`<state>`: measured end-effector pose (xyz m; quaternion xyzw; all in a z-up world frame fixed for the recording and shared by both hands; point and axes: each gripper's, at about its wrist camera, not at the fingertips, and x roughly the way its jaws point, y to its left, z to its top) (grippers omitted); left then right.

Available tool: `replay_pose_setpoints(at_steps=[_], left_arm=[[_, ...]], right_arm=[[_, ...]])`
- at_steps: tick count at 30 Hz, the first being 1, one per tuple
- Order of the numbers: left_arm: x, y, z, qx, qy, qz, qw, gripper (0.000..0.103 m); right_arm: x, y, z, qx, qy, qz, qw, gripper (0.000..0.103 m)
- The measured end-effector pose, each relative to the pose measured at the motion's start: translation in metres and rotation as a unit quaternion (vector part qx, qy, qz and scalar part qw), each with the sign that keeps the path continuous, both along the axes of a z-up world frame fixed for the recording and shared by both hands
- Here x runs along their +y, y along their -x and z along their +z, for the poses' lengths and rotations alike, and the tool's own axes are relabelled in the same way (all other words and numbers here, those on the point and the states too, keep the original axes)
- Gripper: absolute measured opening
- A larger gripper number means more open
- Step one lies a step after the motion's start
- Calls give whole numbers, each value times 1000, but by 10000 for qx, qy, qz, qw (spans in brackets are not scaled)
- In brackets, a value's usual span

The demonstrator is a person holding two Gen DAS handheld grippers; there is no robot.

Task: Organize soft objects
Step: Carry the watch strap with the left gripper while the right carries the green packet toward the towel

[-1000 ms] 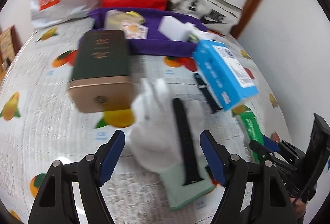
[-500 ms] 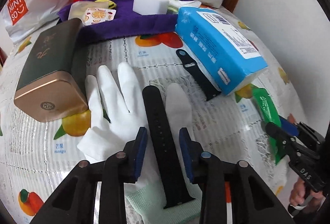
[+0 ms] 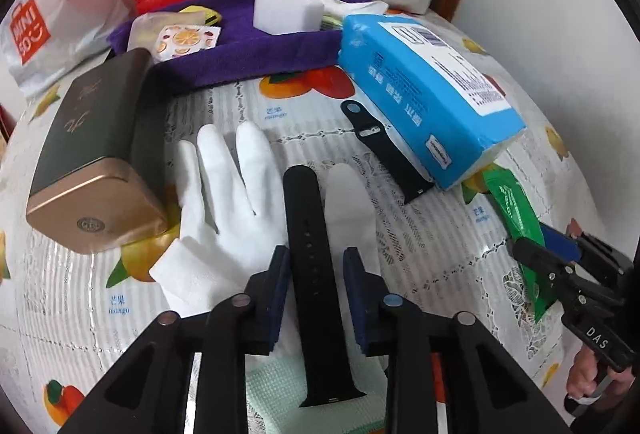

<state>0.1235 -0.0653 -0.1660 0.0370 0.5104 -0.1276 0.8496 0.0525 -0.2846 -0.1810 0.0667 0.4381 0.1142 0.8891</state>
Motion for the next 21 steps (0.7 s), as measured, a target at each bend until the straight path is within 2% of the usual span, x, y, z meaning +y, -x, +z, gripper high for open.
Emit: replay_pose_setpoints(at_steps=[3,13,21], left_arm=[[-1,0,0,-134,-45,-85,9999,20],[25,15,21,-233,656,131,9975,20],[49,34,35,-425,785,333,9955,20]], right_arm=[[2,-2,-1,1,25,22,10000,32],[13,0,1,-11,293,167,9994,26],[15,7,7,-20,364,109,9993,26]])
